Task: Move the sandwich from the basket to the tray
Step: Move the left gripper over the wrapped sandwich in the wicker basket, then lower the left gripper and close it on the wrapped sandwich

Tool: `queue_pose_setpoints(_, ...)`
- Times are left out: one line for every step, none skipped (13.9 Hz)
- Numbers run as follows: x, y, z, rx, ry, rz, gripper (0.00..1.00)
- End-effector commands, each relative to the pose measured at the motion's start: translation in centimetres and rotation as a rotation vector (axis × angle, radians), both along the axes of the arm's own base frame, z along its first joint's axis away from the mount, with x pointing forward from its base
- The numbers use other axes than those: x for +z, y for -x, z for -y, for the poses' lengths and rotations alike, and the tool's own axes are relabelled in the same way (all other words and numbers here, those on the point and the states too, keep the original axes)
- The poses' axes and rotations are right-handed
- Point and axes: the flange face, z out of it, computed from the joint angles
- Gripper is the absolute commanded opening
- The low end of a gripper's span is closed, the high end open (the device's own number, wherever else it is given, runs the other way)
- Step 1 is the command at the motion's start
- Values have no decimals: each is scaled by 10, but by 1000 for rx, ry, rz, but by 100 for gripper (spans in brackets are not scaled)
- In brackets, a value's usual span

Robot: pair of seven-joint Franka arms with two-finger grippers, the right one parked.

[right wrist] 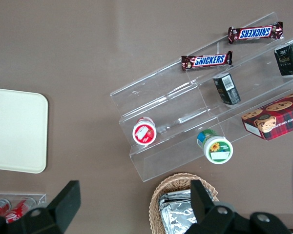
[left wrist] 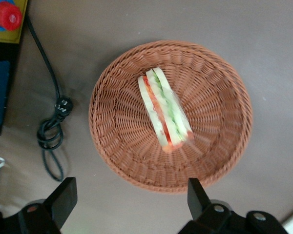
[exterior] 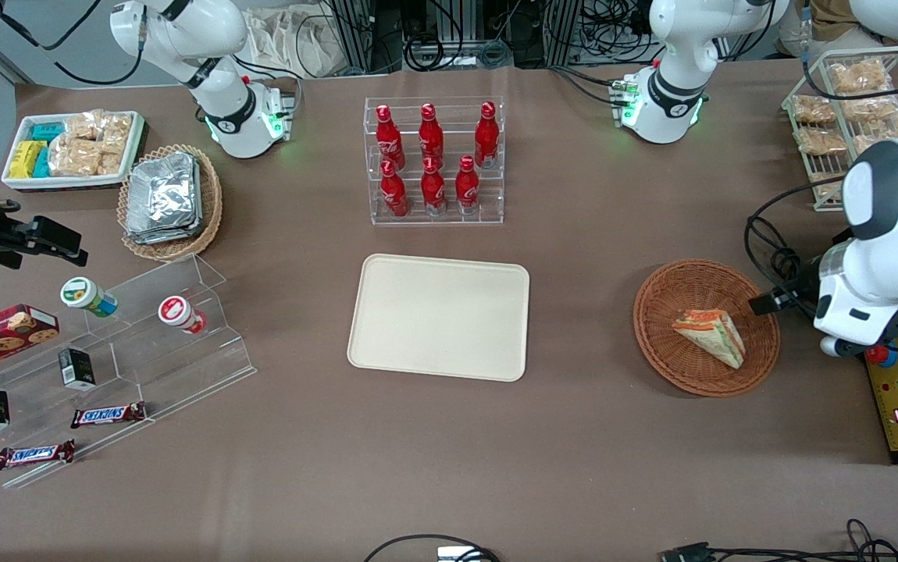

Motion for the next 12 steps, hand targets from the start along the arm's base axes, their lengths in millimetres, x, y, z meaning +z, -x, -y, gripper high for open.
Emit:
queue_pose_setpoints(-43,7,2,180,-25,31,100)
queue_pose_setpoints(-57,2,5,269,-37,32,100)
queue_pose_setpoints(-70,-2,6,327,-43,29,100)
queue_pose_setpoints(-76,-5,7,357,-47,38,100)
queue_pose_setpoints(-88,-8,8,380,-44,34,100)
queue_pose_setpoints(-97,-11,7,399,-43,40,100)
queue_pose_setpoints(-102,-12,5,418,-45,41,100)
queue_pose_setpoints(-112,-12,6,434,-44,26,100)
queue_pose_setpoints(-116,-12,8,452,-46,22,100)
queue_pose_setpoints(-118,-13,9,469,-46,28,100)
queue_pose_setpoints(-122,-14,11,477,-47,33,100)
queue_pose_setpoints(-122,-14,10,479,-48,33,100)
